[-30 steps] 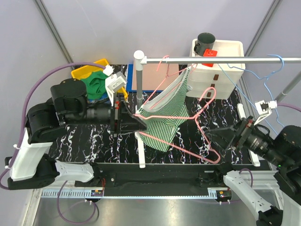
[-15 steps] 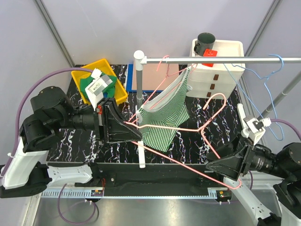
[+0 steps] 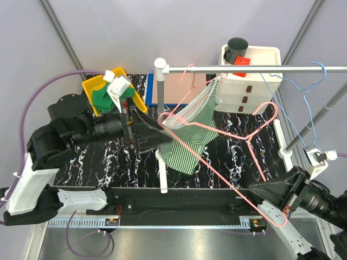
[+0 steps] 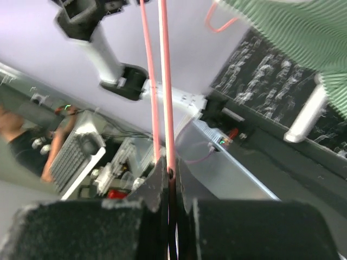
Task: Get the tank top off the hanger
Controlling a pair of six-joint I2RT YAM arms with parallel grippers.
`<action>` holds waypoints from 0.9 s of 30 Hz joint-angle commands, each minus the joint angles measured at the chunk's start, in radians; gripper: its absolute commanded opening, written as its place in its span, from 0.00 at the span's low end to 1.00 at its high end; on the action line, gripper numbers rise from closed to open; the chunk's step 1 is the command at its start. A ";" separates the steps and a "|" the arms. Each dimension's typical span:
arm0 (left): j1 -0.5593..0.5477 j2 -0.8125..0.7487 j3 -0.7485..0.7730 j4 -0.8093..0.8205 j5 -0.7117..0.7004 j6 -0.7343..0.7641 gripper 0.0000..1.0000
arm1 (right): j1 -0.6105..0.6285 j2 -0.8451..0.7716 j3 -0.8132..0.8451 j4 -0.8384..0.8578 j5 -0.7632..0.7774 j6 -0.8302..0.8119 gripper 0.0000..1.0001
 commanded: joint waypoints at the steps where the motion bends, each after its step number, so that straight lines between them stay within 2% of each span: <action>1: 0.005 -0.081 0.066 -0.062 -0.434 0.040 0.88 | -0.001 0.062 0.156 -0.288 0.326 -0.163 0.00; 2: 0.005 -0.096 0.052 -0.065 -0.476 0.040 0.89 | 0.001 0.073 0.180 -0.359 0.366 -0.178 0.00; 5: 0.005 -0.115 0.038 -0.066 -0.571 0.050 0.91 | -0.001 0.106 0.273 -0.430 0.536 -0.215 0.00; 9: 0.005 -0.100 0.028 -0.079 -0.596 0.071 0.91 | 0.001 0.168 0.368 -0.417 0.658 -0.266 0.00; 14: 0.005 -0.109 -0.038 -0.085 -0.628 0.014 0.90 | -0.001 0.292 0.447 -0.372 0.871 -0.303 0.00; 22: 0.005 -0.067 -0.032 -0.086 -0.579 0.013 0.89 | -0.001 0.474 0.499 -0.310 0.931 -0.329 0.00; 27: 0.005 -0.015 0.007 -0.144 -0.548 0.045 0.88 | -0.001 0.515 0.461 -0.308 0.940 -0.324 0.00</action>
